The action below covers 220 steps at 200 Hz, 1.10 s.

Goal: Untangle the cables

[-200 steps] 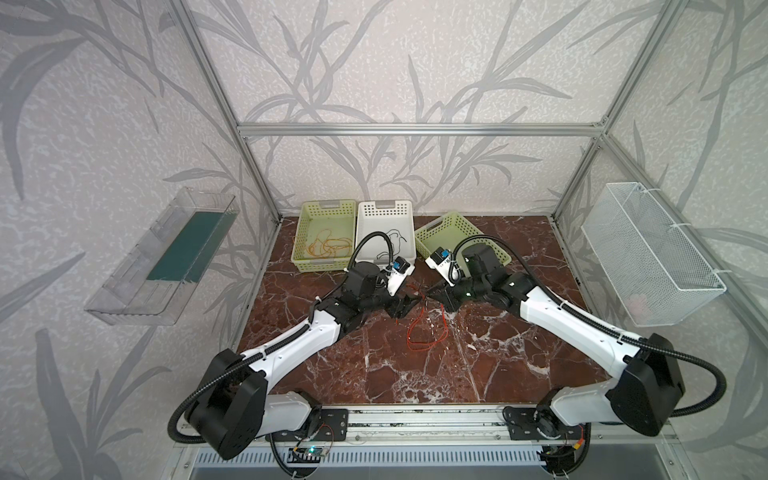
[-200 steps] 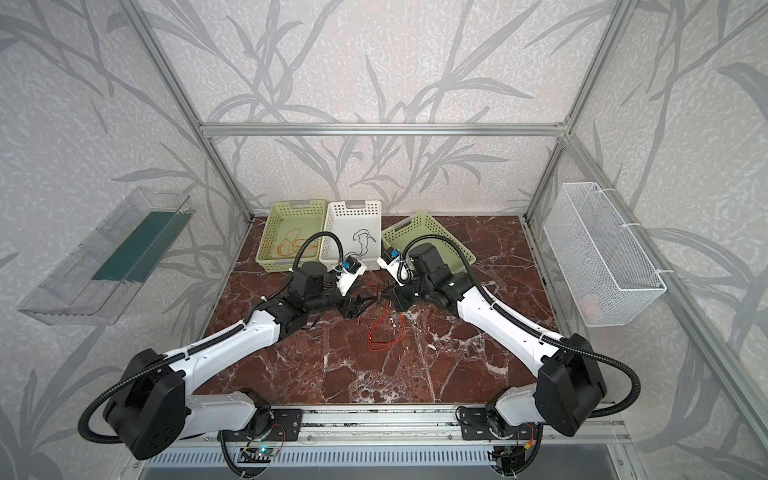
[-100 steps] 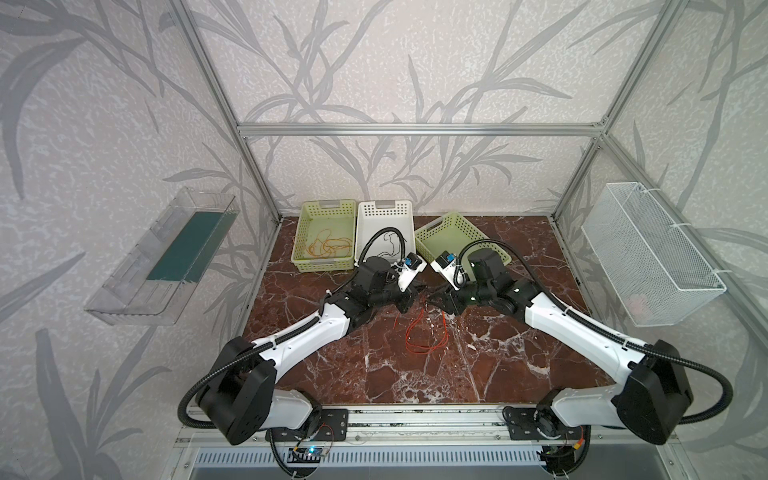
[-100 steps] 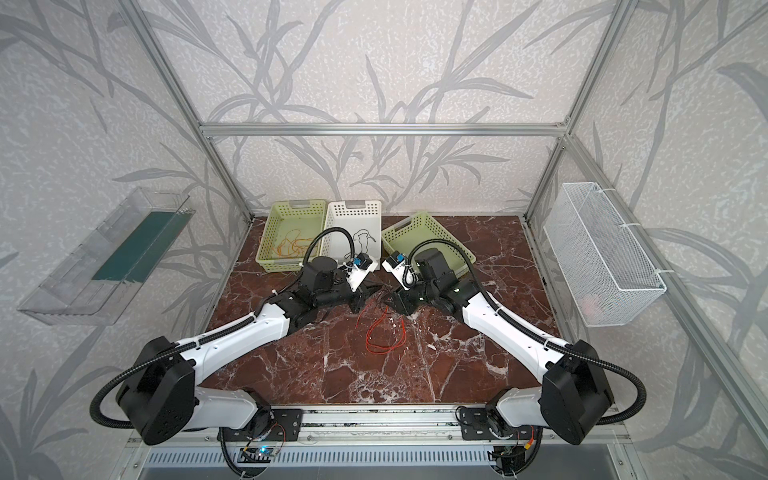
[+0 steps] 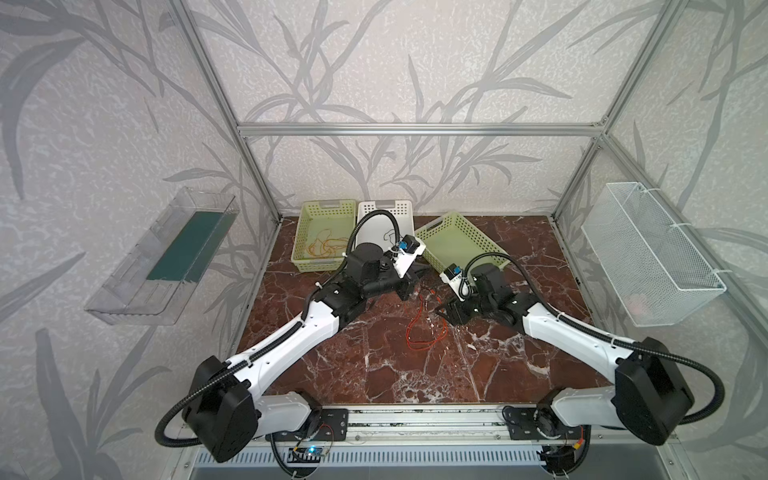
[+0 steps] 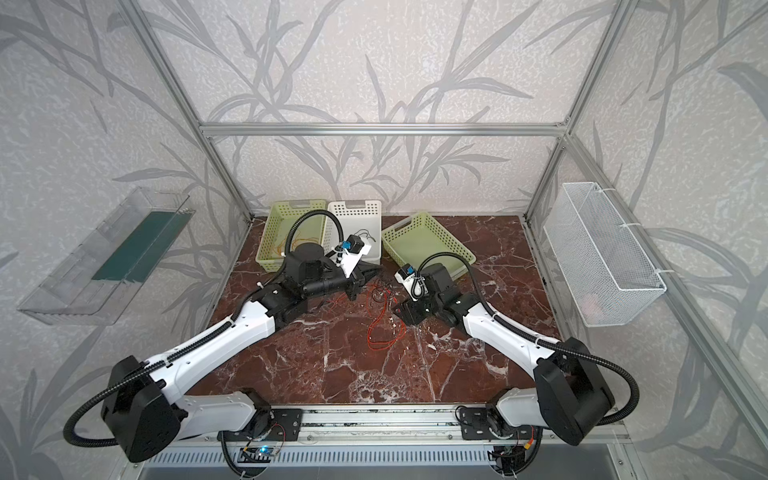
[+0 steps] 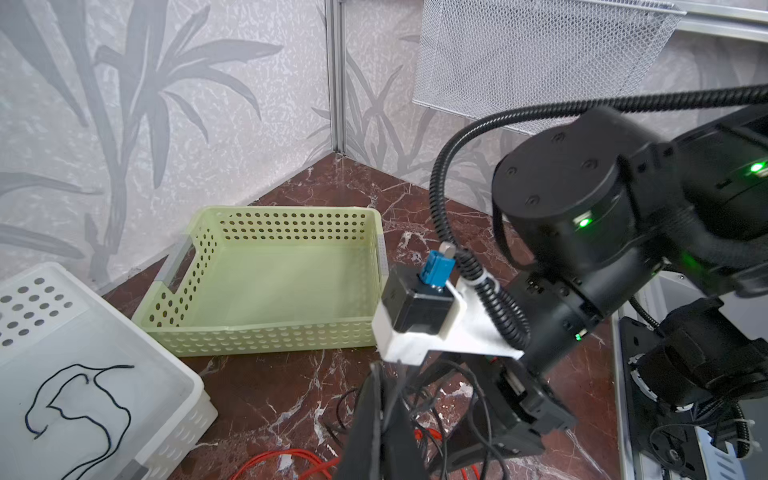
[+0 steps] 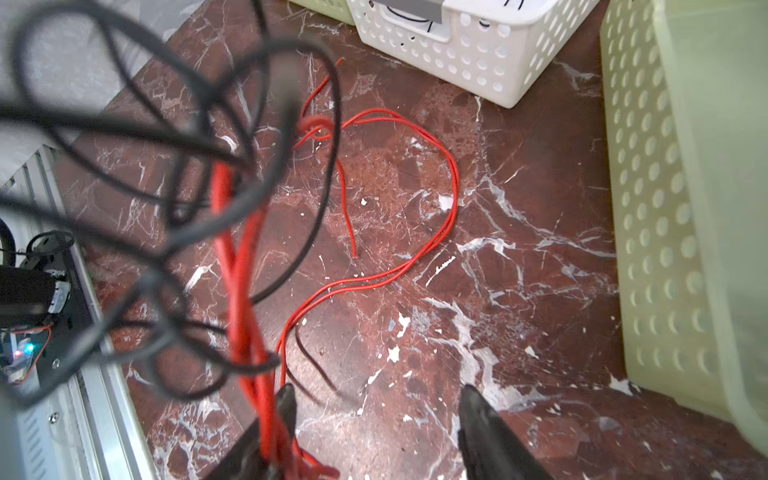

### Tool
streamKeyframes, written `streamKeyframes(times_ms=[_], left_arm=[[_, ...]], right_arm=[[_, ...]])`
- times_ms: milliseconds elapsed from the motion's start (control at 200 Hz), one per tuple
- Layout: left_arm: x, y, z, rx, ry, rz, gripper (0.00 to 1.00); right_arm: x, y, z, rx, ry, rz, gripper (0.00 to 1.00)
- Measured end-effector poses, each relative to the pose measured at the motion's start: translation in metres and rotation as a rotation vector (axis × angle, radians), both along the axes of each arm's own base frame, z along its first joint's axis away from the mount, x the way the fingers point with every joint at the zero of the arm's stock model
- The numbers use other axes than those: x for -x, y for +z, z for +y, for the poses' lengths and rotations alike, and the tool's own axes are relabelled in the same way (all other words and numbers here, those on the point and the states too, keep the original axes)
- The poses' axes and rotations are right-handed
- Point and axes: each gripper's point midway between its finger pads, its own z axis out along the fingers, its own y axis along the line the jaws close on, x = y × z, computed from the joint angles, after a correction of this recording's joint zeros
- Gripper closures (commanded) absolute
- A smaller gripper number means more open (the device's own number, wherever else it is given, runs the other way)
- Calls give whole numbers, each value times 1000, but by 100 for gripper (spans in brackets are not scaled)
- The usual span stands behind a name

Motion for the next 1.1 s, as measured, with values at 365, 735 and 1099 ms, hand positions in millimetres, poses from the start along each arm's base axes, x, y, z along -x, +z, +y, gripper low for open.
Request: streamKeyframes(times_ms=[365,735,1099], left_arm=[[9,42,7,1,0,-56,100],[-1,99,72,-7,187,-191,100],[-3,95,76,11,181,-142,100]], right_arm=[[-40,-38,-39,8,-230,164,100],[-27,-81,-48,88,-246,310,99],[-28,-18,-45,1,-206,152,35]])
